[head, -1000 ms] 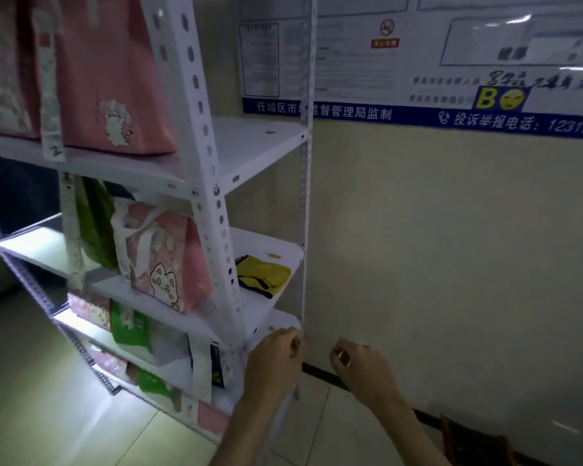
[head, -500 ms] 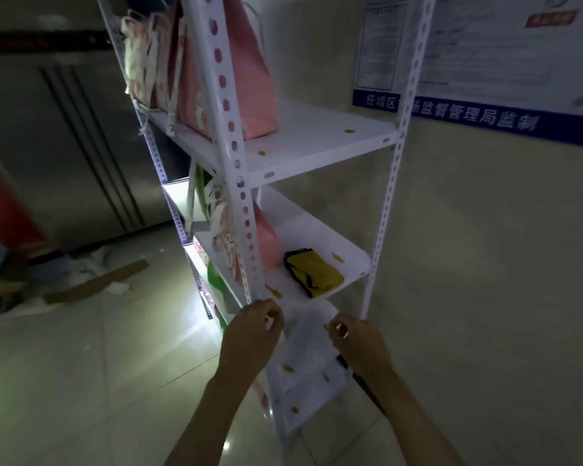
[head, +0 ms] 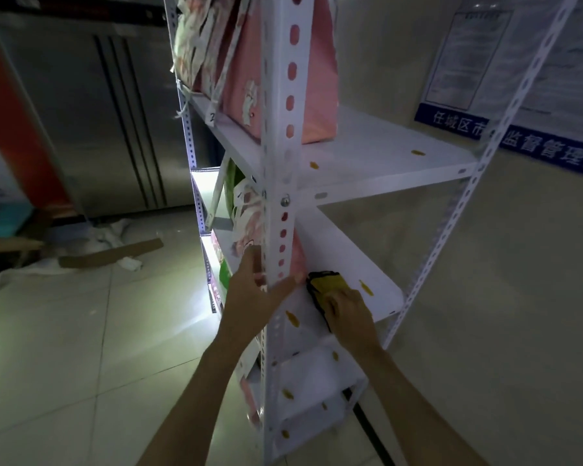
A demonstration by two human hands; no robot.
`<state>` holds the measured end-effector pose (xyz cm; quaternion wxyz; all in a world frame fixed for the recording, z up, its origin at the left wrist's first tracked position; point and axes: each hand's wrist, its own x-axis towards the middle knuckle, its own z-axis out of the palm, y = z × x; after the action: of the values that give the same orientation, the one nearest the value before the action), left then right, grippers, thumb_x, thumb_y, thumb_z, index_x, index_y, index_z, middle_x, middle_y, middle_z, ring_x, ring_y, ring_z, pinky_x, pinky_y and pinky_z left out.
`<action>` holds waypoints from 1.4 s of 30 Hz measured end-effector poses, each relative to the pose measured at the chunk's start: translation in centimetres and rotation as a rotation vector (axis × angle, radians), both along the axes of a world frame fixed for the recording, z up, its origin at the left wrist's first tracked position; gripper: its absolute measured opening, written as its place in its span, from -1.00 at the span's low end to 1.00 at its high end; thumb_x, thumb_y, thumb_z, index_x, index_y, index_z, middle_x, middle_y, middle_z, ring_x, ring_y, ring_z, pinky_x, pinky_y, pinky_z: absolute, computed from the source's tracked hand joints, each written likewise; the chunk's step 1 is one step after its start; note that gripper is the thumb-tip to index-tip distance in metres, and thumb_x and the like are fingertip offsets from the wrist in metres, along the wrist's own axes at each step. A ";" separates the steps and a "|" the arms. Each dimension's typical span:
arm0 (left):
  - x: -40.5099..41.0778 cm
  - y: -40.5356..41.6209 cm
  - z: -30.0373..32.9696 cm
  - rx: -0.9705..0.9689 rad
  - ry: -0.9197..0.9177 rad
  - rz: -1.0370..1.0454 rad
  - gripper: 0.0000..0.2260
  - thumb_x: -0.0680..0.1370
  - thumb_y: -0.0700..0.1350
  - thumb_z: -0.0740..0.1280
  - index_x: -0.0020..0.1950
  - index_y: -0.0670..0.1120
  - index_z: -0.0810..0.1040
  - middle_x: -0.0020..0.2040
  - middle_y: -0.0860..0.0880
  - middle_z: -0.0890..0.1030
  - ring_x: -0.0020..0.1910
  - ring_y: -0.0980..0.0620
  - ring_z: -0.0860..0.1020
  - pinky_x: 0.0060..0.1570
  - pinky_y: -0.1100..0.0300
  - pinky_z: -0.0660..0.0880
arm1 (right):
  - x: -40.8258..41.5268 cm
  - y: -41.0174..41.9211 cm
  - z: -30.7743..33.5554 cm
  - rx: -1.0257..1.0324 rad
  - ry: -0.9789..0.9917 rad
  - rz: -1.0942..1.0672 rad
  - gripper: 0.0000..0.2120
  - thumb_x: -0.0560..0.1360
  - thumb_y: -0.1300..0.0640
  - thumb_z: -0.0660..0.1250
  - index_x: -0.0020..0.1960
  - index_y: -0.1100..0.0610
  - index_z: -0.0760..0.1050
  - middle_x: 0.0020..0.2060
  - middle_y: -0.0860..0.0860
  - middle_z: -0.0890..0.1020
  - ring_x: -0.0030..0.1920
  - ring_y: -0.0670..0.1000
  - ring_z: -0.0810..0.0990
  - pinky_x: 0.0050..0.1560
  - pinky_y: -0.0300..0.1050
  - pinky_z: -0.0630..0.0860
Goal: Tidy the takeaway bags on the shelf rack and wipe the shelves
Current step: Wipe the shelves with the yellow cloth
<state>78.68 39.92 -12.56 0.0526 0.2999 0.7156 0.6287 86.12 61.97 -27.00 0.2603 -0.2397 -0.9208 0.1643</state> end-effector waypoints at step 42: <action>1.5 6.5 -1.5 0.197 0.192 0.686 -0.73 0.48 -0.18 0.28 -0.29 -0.27 0.24 -0.41 -0.28 0.31 -0.48 -0.24 0.31 -0.48 -0.11 0.30 | -2.7 3.7 -0.5 -0.439 0.151 0.521 -0.72 0.57 0.23 0.43 0.24 0.01 0.66 0.05 -0.25 0.67 0.06 -0.21 0.65 0.03 -0.49 0.50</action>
<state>80.13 46.38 -14.06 -0.2578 0.1041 0.7121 0.6447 83.44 65.69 -27.46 0.2193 -0.0338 -0.8718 0.4367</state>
